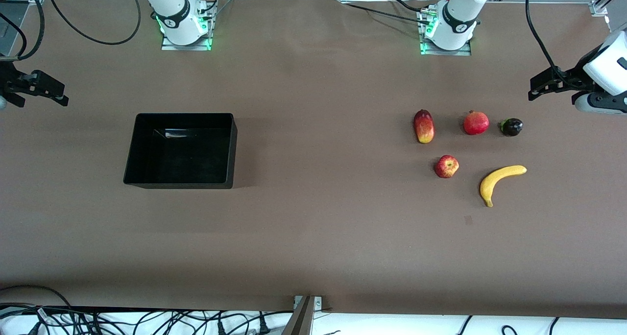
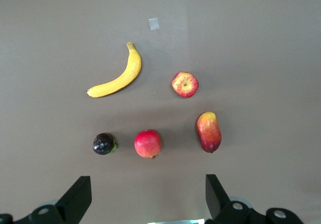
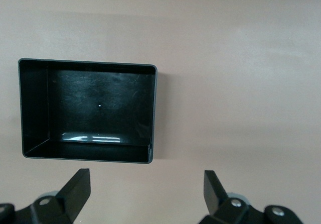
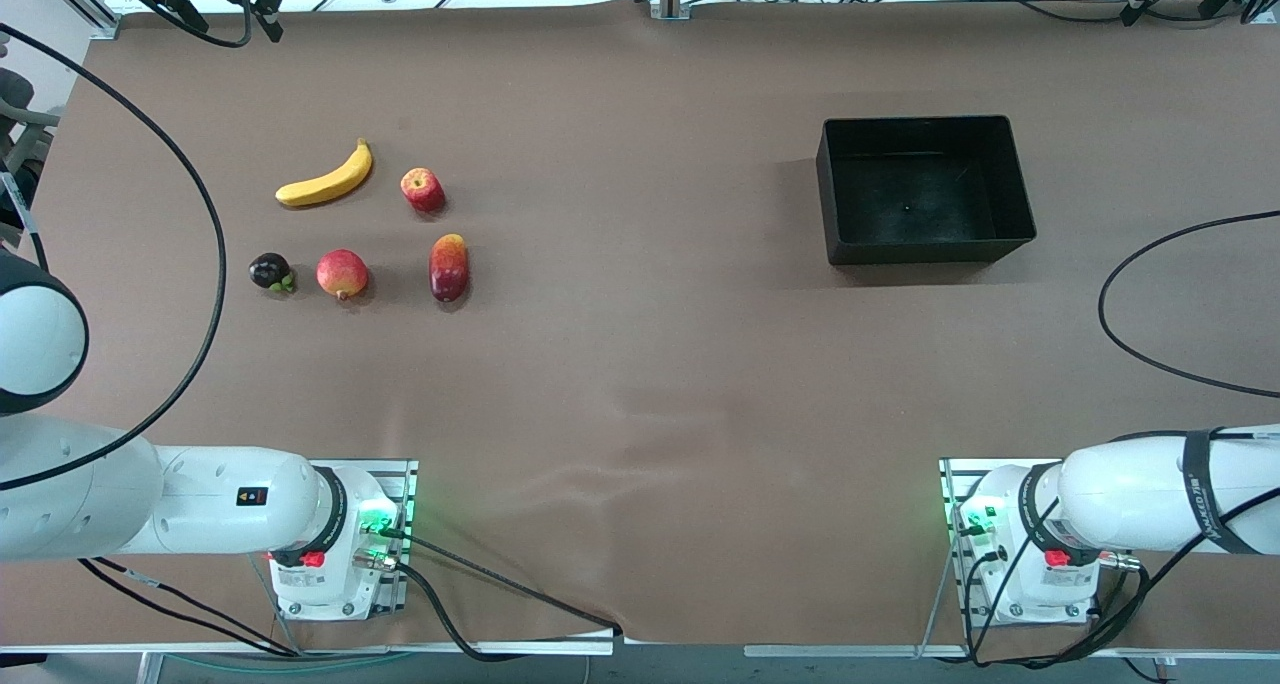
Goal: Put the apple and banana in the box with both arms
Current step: 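Reach the right gripper to the side of the black box, then push the black box with the right gripper toward the fruit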
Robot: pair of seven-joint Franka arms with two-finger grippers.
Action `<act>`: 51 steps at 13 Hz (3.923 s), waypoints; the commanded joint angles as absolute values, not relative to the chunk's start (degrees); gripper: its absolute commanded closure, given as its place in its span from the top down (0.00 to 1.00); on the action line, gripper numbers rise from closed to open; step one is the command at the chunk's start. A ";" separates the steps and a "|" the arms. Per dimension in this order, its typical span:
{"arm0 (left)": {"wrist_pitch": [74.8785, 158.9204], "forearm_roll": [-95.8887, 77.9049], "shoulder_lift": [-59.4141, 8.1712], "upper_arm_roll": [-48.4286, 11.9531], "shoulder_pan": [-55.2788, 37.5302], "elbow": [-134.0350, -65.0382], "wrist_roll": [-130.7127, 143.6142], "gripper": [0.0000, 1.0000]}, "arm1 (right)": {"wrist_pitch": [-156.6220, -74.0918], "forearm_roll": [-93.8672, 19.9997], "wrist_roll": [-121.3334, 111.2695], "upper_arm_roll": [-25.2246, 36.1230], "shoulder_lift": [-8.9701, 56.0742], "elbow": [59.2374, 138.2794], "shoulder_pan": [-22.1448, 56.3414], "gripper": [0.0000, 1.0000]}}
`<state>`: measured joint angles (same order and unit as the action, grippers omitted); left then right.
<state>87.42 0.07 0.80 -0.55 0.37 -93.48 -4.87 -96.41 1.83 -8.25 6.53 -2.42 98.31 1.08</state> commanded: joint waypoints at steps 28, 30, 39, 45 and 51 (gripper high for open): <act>86.05 -0.79 0.18 -0.70 0.00 -91.93 -5.27 1.00 | -128.24 -1.23 3.08 6.59 25.83 114.81 0.70 0.00; 86.04 -0.79 0.18 -0.70 0.00 -91.93 -5.27 1.00 | -127.79 -1.58 2.81 6.24 25.84 113.29 1.66 0.00; 86.04 -0.79 0.26 -0.70 0.00 -91.85 -5.27 1.00 | -113.89 -9.56 30.28 0.18 26.97 94.94 23.78 0.00; 86.04 -0.79 0.18 -0.70 0.00 -91.93 -5.27 1.00 | -123.03 -16.43 34.10 0.17 37.34 88.86 37.16 0.00; 86.13 -0.35 -0.53 -0.70 0.09 -91.93 -5.36 1.00 | -125.85 -16.52 34.19 0.18 40.77 88.77 43.76 0.00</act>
<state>87.32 0.07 0.31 -0.78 -0.01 -93.44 -4.89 -125.57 -14.76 34.71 -0.44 39.92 90.22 41.97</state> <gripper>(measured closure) 0.000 0.965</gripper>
